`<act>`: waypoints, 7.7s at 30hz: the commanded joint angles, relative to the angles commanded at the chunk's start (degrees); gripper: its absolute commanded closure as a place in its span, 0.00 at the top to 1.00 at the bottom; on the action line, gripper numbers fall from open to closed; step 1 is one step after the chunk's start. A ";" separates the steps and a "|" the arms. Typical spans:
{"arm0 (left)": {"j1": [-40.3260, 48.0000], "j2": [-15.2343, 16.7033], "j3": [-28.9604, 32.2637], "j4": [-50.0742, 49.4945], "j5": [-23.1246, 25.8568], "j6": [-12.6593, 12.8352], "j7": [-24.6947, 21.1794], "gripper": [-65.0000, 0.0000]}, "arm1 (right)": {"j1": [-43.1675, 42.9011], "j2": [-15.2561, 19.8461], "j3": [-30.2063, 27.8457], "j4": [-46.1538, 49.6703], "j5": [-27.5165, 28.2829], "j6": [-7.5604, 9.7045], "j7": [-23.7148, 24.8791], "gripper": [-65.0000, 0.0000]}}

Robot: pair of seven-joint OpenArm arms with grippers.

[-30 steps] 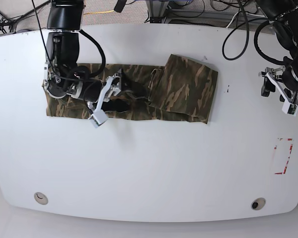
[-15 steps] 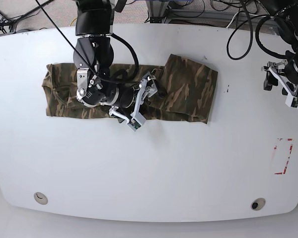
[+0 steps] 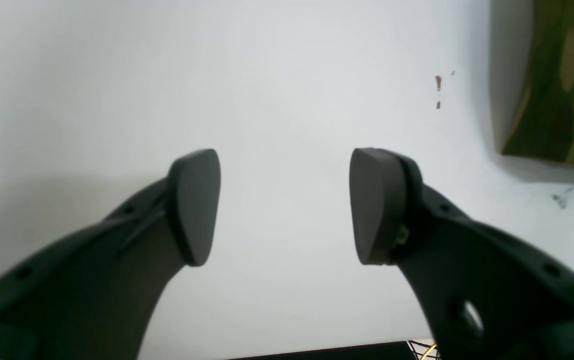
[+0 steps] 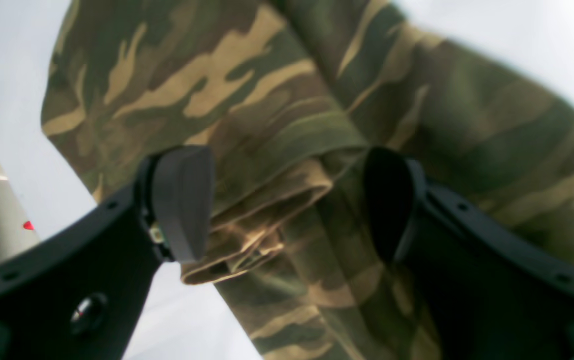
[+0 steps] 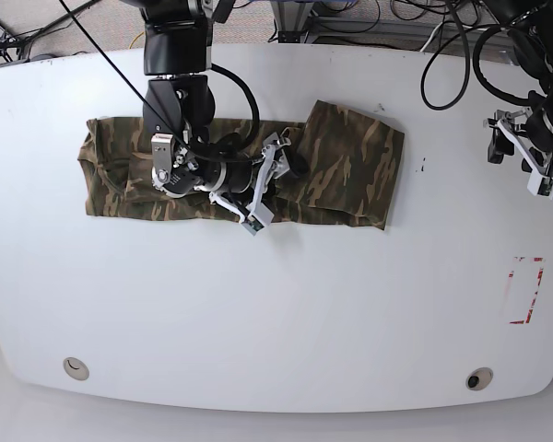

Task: Fold the T-shirt properly
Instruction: 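Release with the left gripper and press the fold flat with the right gripper, then grasp the folded strip ends with both grippers, then fold the strip end with the right gripper over toward the left gripper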

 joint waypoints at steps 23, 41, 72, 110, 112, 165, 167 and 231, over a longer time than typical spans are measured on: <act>0.35 0.00 0.00 0.00 0.18 0.00 0.00 0.58 | 1.23 0.35 0.26 14.15 4.04 0.00 -4.66 0.00; 0.53 0.00 0.00 0.00 0.35 0.00 0.00 0.58 | 4.04 3.96 0.35 4.31 9.32 0.00 -4.84 0.00; -11.08 4.57 22.33 -1.49 -7.56 0.44 -0.26 0.58 | 6.86 15.38 4.66 -3.25 9.85 0.00 9.93 0.50; -22.15 16.26 30.15 -39.91 14.95 0.09 -15.82 0.10 | -3.16 28.48 55.65 -22.51 27.08 0.00 -13.19 0.94; -22.07 16.26 30.15 -39.91 14.95 0.09 -15.82 0.10 | -2.73 26.81 54.95 -22.51 27.08 0.00 -13.19 0.94; -20.48 17.85 26.02 -40.44 14.95 0.44 -12.04 0.10 | 2.11 7.12 25.14 10.73 39.21 0.00 -14.15 0.00; -20.48 17.93 26.02 -40.44 14.95 0.44 -12.04 0.10 | 2.64 5.45 23.12 10.64 39.03 0.00 -14.15 0.00; -15.91 -9.05 13.19 -39.91 -39.03 0.09 -12.04 0.36 | -5.63 3.87 -15.21 13.45 19.69 -11.12 4.48 0.85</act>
